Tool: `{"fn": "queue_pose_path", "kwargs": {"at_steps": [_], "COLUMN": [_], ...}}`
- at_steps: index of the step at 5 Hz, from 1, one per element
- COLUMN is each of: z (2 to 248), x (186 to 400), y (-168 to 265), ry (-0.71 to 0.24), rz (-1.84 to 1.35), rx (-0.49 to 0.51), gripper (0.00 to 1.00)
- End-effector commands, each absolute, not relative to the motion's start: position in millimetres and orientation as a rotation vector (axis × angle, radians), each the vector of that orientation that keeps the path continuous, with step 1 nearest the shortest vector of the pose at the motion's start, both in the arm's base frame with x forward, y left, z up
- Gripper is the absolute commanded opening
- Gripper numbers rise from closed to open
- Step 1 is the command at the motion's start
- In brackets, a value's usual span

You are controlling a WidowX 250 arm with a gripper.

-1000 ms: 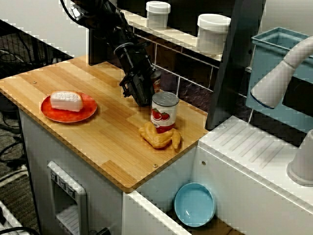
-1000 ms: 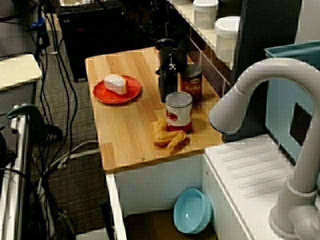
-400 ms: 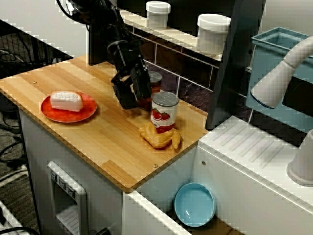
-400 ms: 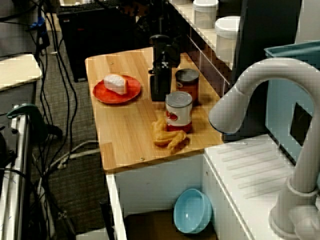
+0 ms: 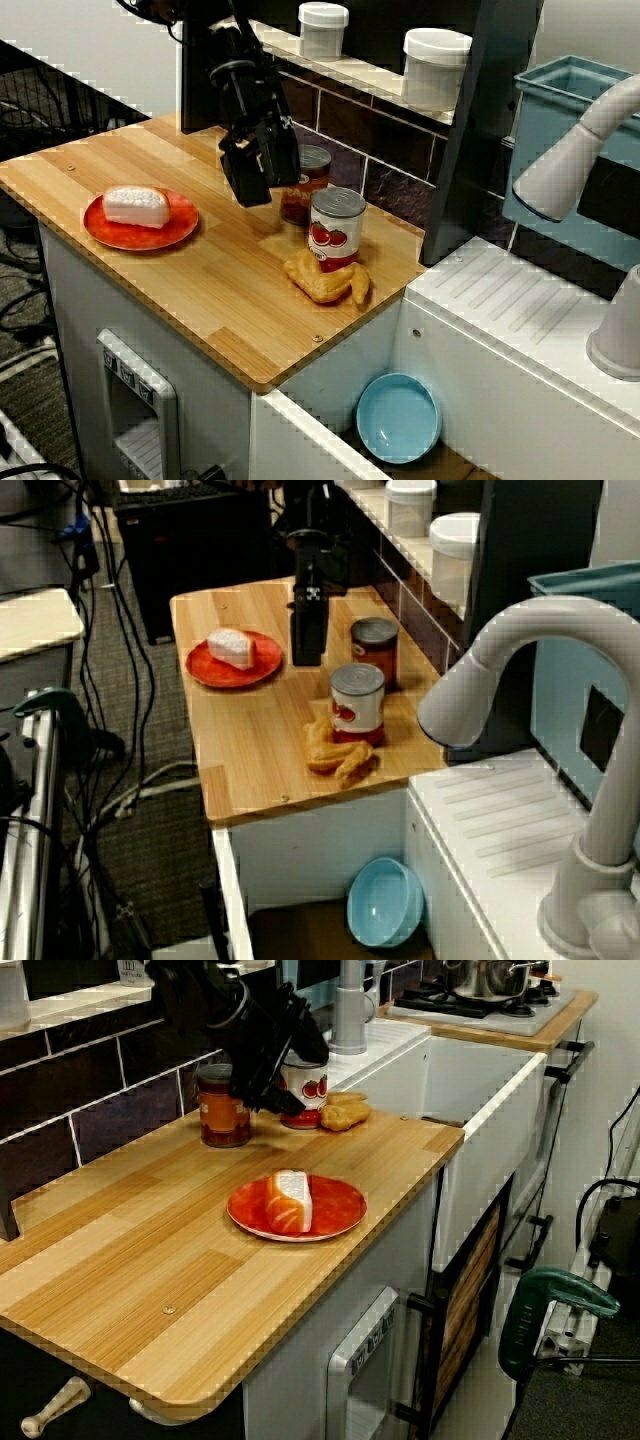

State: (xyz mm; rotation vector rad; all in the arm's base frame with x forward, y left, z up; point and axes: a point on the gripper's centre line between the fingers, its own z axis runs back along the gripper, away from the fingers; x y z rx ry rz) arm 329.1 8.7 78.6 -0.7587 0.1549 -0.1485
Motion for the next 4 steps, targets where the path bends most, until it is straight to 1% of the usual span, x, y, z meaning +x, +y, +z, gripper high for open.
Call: {"fn": "queue_pose_path", "kwargs": {"at_steps": [1, 2, 3, 4], "z": [121.3, 120.7, 115.8, 112.0], "x": [313.7, 303.7, 291.4, 281.7], "y": [7.4, -4.2, -16.0, -26.9], "ry": [0.067, 0.056, -0.008, -0.019], "rz": [-0.285, -0.363, -0.404, -0.452], "rx": [-0.653, -0.504, -0.360, -0.288], "gripper": [1.00, 1.00, 1.00, 1.00]}}
